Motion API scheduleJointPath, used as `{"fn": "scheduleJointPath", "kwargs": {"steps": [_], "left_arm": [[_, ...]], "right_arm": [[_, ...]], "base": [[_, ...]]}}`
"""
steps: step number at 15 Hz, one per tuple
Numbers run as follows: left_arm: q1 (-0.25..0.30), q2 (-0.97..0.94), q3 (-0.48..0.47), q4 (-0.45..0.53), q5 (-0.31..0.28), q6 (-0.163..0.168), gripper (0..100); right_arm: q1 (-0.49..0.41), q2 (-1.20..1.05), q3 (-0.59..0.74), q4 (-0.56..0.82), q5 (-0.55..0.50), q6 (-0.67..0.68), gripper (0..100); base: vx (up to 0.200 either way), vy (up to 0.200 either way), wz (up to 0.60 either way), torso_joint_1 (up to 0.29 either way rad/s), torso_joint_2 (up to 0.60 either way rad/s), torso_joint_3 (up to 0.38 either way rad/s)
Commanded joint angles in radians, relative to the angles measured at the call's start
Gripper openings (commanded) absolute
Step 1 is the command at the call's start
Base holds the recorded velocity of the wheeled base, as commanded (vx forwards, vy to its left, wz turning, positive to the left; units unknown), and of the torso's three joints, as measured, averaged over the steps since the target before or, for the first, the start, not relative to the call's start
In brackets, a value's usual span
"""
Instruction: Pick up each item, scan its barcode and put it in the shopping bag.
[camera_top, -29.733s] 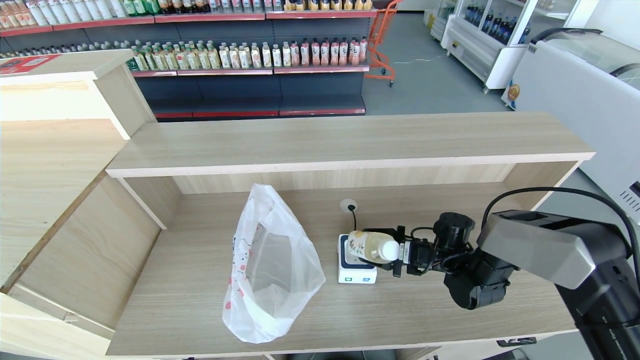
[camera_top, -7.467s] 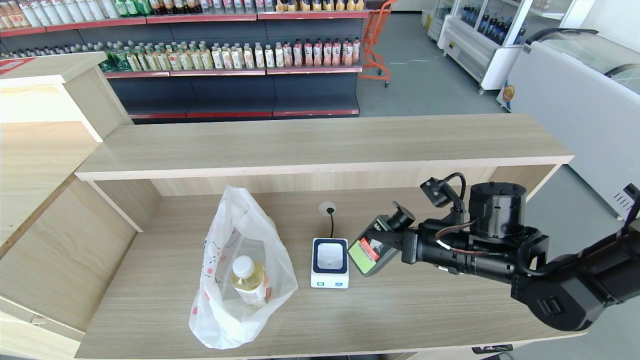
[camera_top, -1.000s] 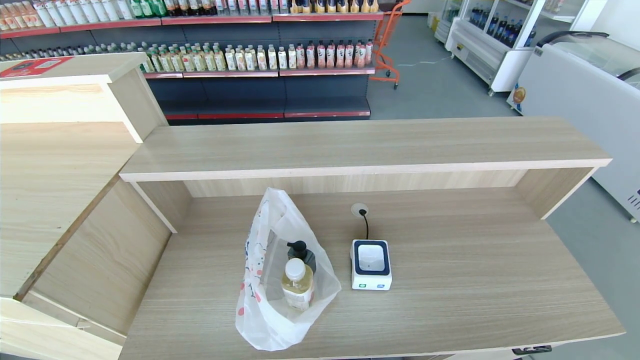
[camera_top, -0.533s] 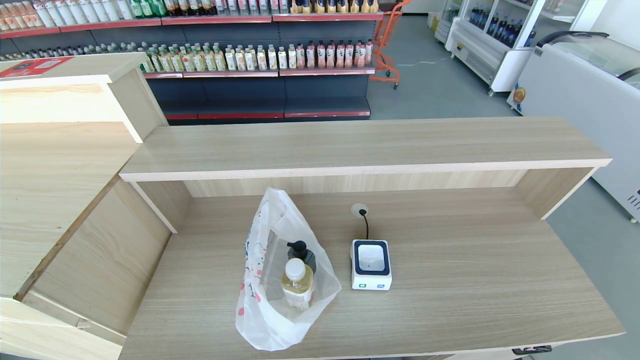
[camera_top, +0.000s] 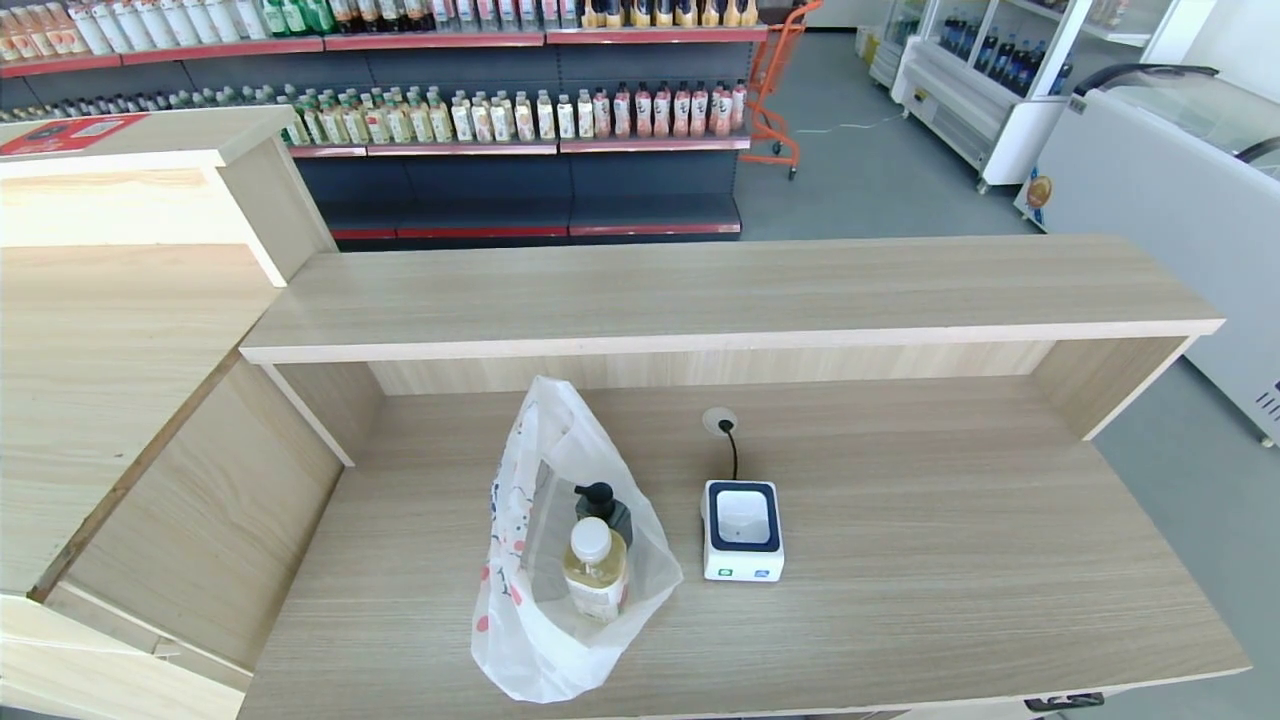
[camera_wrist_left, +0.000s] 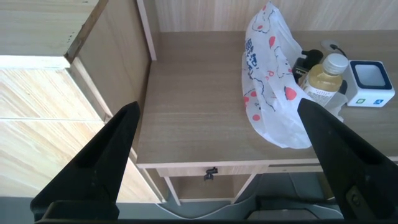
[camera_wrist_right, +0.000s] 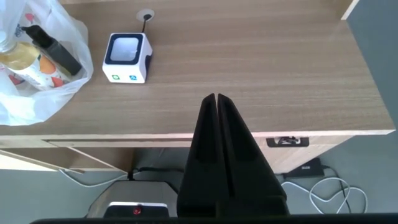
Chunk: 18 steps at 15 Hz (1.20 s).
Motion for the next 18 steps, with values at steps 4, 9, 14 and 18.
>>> {"fn": "scheduleJointPath", "kwargs": {"steps": [4, 9, 14, 18], "left_arm": [[0.000, 0.000, 0.000, 0.000, -0.001, 0.002, 100], [0.000, 0.000, 0.000, 0.000, 0.001, -0.003, 100], [0.000, 0.000, 0.000, 0.000, 0.001, -0.003, 100], [0.000, 0.006, 0.000, 0.000, -0.001, 0.000, 100]], "right_arm": [[0.001, 0.006, 0.000, 0.000, 0.001, 0.000, 0], [0.001, 0.006, 0.000, 0.002, 0.001, 0.000, 0], [0.001, 0.006, 0.000, 0.002, 0.001, 0.000, 0], [0.001, 0.006, 0.000, 0.002, 0.001, 0.000, 0]], "base": [[0.000, -0.200, 0.00, 0.006, 0.00, 0.004], [0.000, -0.120, 0.00, 0.000, 0.00, 0.001], [0.000, 0.000, 0.00, 0.000, 0.00, 0.000], [0.100, 0.000, 0.00, 0.006, 0.00, 0.001]]}}
